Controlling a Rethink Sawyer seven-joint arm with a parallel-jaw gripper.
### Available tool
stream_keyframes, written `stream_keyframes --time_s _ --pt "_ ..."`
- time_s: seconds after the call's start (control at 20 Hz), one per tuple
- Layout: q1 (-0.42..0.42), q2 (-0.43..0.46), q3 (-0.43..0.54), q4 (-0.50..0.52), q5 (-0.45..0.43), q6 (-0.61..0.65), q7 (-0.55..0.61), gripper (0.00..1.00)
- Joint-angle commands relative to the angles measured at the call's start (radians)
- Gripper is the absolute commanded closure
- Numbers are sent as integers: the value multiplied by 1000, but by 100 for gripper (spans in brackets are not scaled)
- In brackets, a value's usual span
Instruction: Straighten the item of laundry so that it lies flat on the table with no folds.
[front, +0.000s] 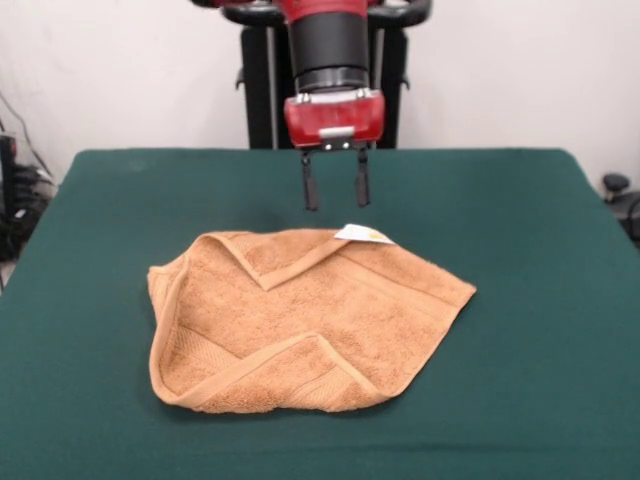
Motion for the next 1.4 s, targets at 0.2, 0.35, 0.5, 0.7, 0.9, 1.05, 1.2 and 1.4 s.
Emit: stream_keyframes --time_s 0.2,0.35,0.5,0.7,0.9,1.05,1.2,1.4 --pt "102 230 -82 -95 -30 -108 121 0" --pt "132 246 -94 -97 -11 -147 132 0" --pt "153 262 -106 -106 6 -175 137 0" --pt "156 299 -115 -131 6 -212 144 0" --pt "147 284 -113 -125 5 -211 151 0" --pt "139 267 -107 -112 3 -198 154 0" --pt "137 244 -106 -95 6 -183 156 0" --pt "138 203 -100 -76 14 -143 159 0"
